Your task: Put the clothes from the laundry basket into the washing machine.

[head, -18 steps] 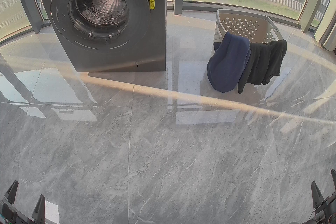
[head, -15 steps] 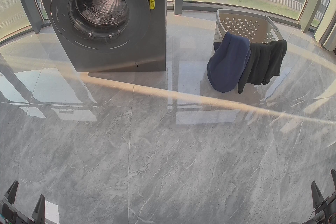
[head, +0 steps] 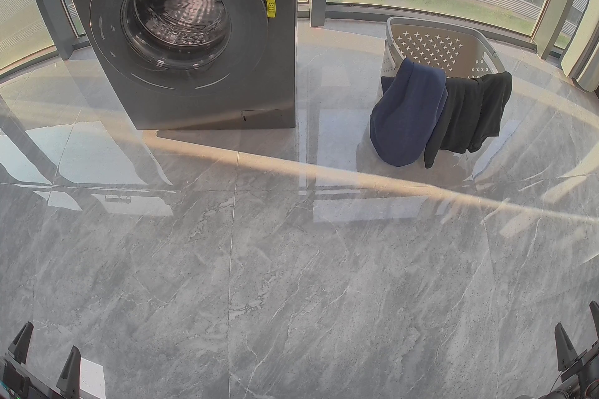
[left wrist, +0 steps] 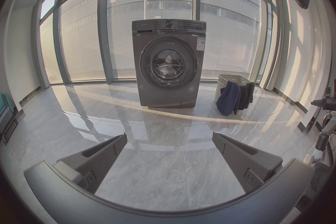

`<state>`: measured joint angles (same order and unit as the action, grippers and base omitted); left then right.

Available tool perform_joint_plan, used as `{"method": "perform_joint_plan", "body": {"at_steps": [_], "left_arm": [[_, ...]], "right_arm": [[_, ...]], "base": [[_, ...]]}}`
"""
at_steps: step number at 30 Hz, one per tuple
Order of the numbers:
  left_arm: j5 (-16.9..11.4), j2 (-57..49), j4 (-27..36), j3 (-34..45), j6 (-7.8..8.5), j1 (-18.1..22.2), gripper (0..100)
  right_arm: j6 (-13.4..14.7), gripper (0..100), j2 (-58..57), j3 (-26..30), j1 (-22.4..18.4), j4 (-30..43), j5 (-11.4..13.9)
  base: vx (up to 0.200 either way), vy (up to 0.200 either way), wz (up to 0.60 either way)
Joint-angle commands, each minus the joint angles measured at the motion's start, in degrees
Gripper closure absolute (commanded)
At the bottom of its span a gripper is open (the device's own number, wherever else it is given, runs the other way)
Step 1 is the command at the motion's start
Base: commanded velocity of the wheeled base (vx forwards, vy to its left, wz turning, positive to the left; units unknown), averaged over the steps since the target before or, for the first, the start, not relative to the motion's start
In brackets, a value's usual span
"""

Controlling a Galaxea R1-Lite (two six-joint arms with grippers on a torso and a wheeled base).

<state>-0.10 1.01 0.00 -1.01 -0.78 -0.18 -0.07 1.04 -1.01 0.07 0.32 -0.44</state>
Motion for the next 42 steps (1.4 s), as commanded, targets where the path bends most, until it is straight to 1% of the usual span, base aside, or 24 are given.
{"method": "perform_joint_plan", "body": {"at_steps": [1,10,19,27,28,30,34,37,42], "left_arm": [[0.01,-0.75,0.00,1.01,-0.01,0.01,0],[0.01,-0.75,0.00,1.01,-0.01,0.01,0],[0.10,-0.75,-0.09,1.01,-0.19,0.01,0],[0.19,-0.75,-0.09,0.92,-0.27,0.01,0],[0.19,-0.75,0.00,0.92,-0.27,0.01,0],[0.27,-0.75,-0.09,0.92,-0.45,0.01,0],[0.45,-0.75,0.00,1.01,-0.80,0.01,0],[0.36,-0.75,-0.09,1.01,-0.54,0.01,0],[0.45,-0.75,-0.09,1.01,-0.89,0.01,0]], "right_arm": [[-0.01,0,-1.04,0.84,0.01,0.03,0.00],[-0.01,0,-1.04,0.84,0.01,0.03,0.00],[-0.01,0,-1.04,0.84,0.01,0.03,-0.09],[-0.10,0,-1.04,0.92,0.01,-0.05,-0.09],[-0.10,0,-1.04,0.92,0.01,-0.05,0.00],[-0.10,0,-1.04,0.92,0.01,-0.05,0.00],[-0.10,0,-1.04,0.92,0.01,-0.05,-0.09],[-0.10,0,-1.04,0.92,0.01,-0.05,-0.09],[-0.10,0,-1.04,0.92,0.01,-0.05,-0.09]], "base": [[0.200,0.000,0.00],[0.200,0.000,0.00],[0.000,0.000,0.00],[0.000,-0.200,0.00],[0.000,-0.200,-0.60],[0.000,0.000,-0.60],[0.000,0.000,0.00],[0.200,0.000,0.00],[0.200,0.000,0.00]]}}
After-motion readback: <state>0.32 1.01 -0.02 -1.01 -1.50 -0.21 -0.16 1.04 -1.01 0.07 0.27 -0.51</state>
